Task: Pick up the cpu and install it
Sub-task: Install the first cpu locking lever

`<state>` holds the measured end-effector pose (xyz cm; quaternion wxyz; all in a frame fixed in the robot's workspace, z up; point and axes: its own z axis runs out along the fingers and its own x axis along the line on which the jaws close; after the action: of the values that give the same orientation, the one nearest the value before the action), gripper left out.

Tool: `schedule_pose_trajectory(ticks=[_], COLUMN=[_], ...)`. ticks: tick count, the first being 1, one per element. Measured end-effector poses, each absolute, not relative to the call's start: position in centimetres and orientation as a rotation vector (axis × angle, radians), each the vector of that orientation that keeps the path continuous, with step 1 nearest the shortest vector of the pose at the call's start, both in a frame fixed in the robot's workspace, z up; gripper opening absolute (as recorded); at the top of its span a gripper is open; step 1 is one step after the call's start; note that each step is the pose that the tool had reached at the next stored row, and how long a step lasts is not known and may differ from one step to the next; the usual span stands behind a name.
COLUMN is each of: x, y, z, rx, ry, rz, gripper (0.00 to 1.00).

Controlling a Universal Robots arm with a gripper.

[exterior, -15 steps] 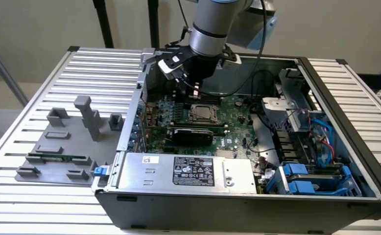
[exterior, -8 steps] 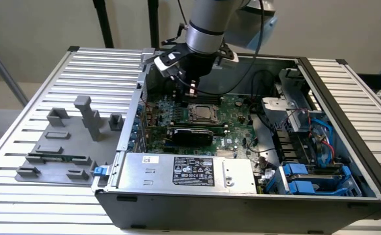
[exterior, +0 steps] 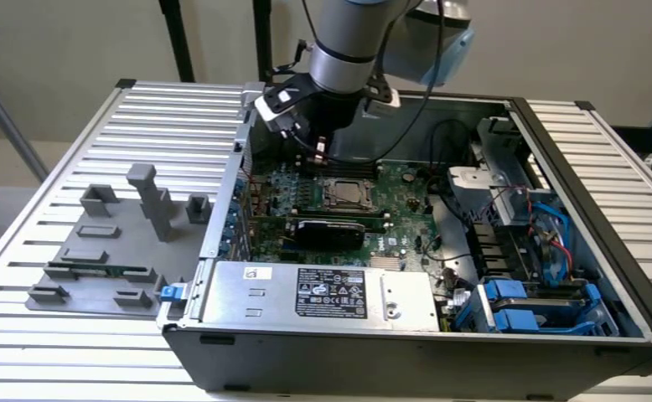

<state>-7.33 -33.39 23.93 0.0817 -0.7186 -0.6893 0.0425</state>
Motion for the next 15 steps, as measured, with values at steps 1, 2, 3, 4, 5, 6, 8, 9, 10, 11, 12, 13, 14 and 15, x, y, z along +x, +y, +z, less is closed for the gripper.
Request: schedule_pose_trajectory(ticks=[1, 2, 3, 4, 5, 6, 8, 9, 10, 11, 12, 13, 14, 15], x=[-7.44, -7.54, -7.65, -7.75, -7.84, -7.92, -7.98, -8.01, -8.04, -8.08, -8.12, -8.17, -8.23, -8.29], y=[-33.39, -33.39, -33.39, -33.39, -33.39, -33.39, -33.39, -33.39, -33.39, -33.39, -33.39, -33.39, -33.39, -33.39], z=[23.93, 23.93, 23.93, 23.93, 23.93, 23.93, 23.93, 23.93, 23.94, 23.97, 24.0, 24.04, 24.08, 24.12], rx=[-2.139, -2.131, -2.122, -2.114, -2.106, -2.101, -2.107, -2.113, -2.119, -2.122, -2.124, -2.126, -2.128, -2.13], ry=[-2.05, -2.041, -2.031, -2.021, -2.011, -2.001, -1.981, -1.971, -1.961, -1.951, -1.941, -1.931, -1.921, -1.911], rz=[0.108, 0.089, 0.069, 0.051, 0.032, 0.016, 0.002, -0.001, -0.004, -0.008, -0.013, -0.017, -0.023, -0.03], gripper=[0.11, 0.11, 0.11, 0.11, 0.11, 0.11, 0.11, 0.11, 0.11, 0.11, 0.11, 0.11, 0.11, 0.11])
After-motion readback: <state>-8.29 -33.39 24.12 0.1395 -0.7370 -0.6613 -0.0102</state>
